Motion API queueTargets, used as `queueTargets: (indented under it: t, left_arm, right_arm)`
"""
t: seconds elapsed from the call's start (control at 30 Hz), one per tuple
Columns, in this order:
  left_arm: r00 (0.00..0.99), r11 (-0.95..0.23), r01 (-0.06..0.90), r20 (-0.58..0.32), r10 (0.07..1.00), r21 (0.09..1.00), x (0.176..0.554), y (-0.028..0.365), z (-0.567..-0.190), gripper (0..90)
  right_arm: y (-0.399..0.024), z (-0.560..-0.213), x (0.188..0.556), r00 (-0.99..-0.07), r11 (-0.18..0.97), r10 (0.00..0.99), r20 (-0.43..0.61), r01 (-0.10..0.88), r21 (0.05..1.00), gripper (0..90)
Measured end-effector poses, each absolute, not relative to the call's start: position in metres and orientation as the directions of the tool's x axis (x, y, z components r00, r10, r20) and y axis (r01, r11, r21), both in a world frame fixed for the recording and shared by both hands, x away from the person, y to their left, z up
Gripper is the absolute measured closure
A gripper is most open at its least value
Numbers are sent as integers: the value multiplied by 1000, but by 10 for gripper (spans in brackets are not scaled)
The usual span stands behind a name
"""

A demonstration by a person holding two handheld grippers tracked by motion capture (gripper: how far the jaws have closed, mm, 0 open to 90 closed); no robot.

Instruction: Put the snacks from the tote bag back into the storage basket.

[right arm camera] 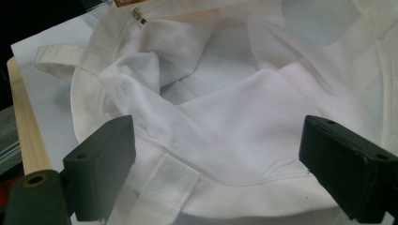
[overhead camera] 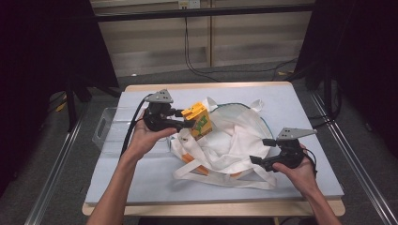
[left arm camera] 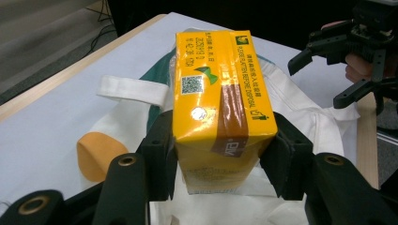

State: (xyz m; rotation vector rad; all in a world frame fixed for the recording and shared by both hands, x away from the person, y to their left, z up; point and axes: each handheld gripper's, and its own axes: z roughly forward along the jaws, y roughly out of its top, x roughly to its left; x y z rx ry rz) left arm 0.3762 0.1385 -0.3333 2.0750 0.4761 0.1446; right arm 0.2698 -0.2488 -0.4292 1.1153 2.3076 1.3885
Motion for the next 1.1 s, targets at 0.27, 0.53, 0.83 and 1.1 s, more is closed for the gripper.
queueTargets:
  t: [0.27,0.53,0.83,1.1]
  left_arm:
    - [909,-438,274,-82,408,856,377,156,-321,505]
    - [902,-437,278,-76,426,855,376,174,-316,505]
    - [889,-451,281,-53,454,847,381,194,-312,504]
    - [864,-429,313,-66,500,848,393,215,-311,504]
  right_arm:
    - [-250,-430,270,-687,266,704,181,491,829,109]
    - [-249,-428,267,-687,269,705,176,488,830,109]
    - [-244,-426,265,-691,281,704,164,483,829,109]
    - [-244,-426,261,-694,277,702,157,469,839,108]
